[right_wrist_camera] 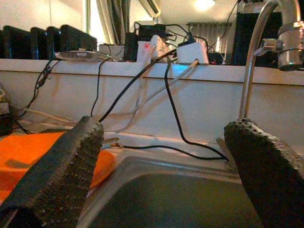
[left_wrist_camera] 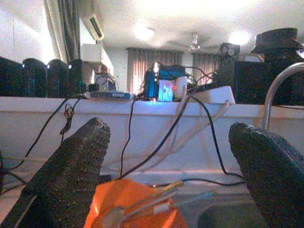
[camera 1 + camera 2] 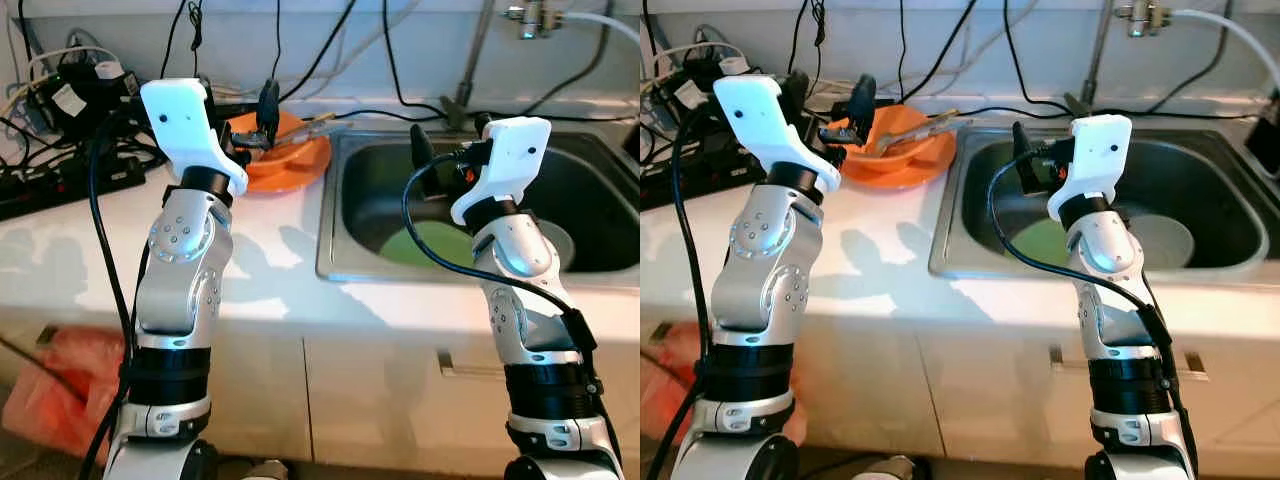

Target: Kitchen organization

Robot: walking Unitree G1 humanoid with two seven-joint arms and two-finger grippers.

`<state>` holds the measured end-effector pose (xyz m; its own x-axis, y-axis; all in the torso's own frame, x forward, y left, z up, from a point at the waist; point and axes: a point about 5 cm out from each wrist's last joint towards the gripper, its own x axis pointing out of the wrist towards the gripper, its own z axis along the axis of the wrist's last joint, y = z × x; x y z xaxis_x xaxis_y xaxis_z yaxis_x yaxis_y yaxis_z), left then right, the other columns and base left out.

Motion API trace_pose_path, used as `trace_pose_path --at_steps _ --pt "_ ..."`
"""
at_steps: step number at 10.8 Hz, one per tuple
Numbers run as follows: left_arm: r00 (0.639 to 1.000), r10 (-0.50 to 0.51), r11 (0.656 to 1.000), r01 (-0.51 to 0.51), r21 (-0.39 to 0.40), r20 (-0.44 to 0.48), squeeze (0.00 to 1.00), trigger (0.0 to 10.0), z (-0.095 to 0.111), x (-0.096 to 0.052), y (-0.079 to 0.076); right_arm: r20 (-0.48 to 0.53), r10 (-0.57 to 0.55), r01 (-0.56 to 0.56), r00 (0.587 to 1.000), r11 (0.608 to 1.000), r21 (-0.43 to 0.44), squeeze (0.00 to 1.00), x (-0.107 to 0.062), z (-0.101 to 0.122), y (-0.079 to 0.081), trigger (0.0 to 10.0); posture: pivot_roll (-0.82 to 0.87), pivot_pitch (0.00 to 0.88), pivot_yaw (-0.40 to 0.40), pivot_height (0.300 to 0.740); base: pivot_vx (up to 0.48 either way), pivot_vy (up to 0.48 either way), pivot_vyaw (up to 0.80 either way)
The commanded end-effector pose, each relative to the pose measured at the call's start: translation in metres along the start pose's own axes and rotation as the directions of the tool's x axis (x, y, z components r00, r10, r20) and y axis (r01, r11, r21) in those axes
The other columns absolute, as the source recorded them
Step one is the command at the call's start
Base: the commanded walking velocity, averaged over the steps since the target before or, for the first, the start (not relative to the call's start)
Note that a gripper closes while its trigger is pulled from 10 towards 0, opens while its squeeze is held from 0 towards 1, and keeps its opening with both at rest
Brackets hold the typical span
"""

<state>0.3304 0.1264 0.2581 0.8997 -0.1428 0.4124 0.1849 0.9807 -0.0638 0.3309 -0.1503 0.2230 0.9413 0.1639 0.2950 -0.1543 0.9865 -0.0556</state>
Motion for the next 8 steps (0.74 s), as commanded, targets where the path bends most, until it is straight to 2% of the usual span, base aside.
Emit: trace_pose_path --at_steps 1,3,8 --pt "1.000 0.017 1.000 -0.017 0.016 -0.007 0.00 10.0 0.0007 -0.0003 0.0052 -0.003 0.014 -0.014 1.000 1.000 -0.007 0.00 0.0013 0.0004 0.0030 10.0 0.13 0.033 0.068 0.740 0.000 0.000 0.00" --pt "1.000 0.012 1.000 -0.012 0.015 -0.013 0.00 10.0 0.0005 -0.0001 0.0057 -0.008 0.011 -0.011 1.000 1.000 -0.008 0.00 0.0006 -0.0008 0.0026 10.0 0.14 0.035 0.070 0.740 0.480 0.000 0.00" --pt "1.000 0.017 1.000 -0.017 0.010 -0.016 0.00 10.0 0.0005 0.0003 0.0065 -0.009 0.010 -0.010 1.000 1.000 -0.012 0.00 0.0013 -0.0012 0.0026 10.0 0.14 0.036 0.069 0.740 0.367 0.000 0.00"
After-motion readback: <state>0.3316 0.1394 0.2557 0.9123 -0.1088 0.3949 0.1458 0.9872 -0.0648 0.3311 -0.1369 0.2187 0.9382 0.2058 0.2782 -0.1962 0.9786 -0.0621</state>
